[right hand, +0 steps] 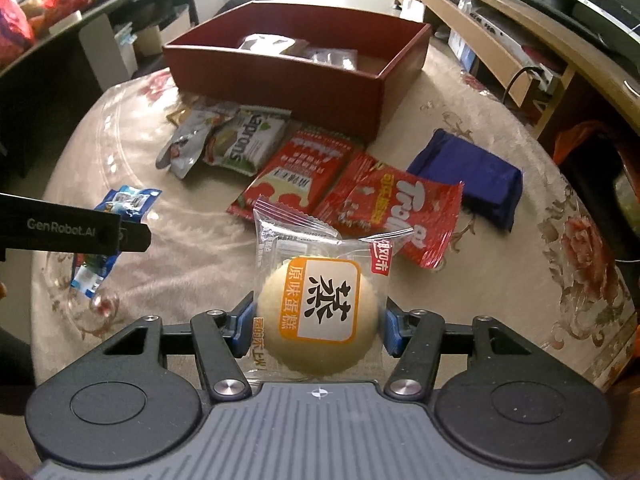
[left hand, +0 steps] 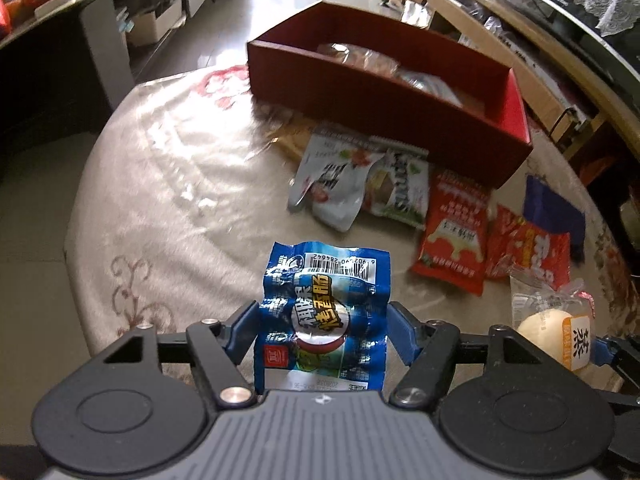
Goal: Organize snacks
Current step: 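Carry the blue pack and the bun into the red box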
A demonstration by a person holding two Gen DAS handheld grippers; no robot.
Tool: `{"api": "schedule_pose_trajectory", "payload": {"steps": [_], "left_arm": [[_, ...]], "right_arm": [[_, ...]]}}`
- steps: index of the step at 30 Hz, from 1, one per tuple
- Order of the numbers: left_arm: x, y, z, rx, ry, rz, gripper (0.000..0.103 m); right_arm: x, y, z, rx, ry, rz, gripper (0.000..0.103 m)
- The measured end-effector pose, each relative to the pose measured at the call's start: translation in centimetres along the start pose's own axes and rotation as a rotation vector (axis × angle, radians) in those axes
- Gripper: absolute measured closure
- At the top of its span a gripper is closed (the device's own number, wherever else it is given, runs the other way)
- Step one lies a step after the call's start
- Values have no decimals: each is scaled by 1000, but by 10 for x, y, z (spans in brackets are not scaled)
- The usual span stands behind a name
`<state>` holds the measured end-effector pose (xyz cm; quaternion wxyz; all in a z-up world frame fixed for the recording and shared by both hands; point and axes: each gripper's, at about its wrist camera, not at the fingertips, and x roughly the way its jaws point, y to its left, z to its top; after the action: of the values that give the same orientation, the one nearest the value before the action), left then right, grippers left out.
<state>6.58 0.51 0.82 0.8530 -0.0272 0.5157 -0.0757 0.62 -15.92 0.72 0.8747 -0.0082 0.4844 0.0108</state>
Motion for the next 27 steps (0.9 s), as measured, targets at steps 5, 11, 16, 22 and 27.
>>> {"api": "schedule_pose_trajectory", "payload": {"steps": [5, 11, 16, 22, 27], "left_arm": [[-5, -6, 18, 2, -31, -29, 34], [-9, -12, 51, -3, -81, -46, 34], [-6, -17, 78, -4, -110, -50, 34], [6, -23, 108, -5, -127, -41, 34], [16, -32, 137, -1, -147, -44, 34]], "right_arm": [[-6, -5, 13, 30, -44, 14, 37], [-10, -11, 37, 57, -100, 33, 37], [-5, -18, 61, 78, -124, 39, 37], [4, -22, 91, 84, -154, 41, 37], [15, -26, 115, 83, -166, 39, 37]]}}
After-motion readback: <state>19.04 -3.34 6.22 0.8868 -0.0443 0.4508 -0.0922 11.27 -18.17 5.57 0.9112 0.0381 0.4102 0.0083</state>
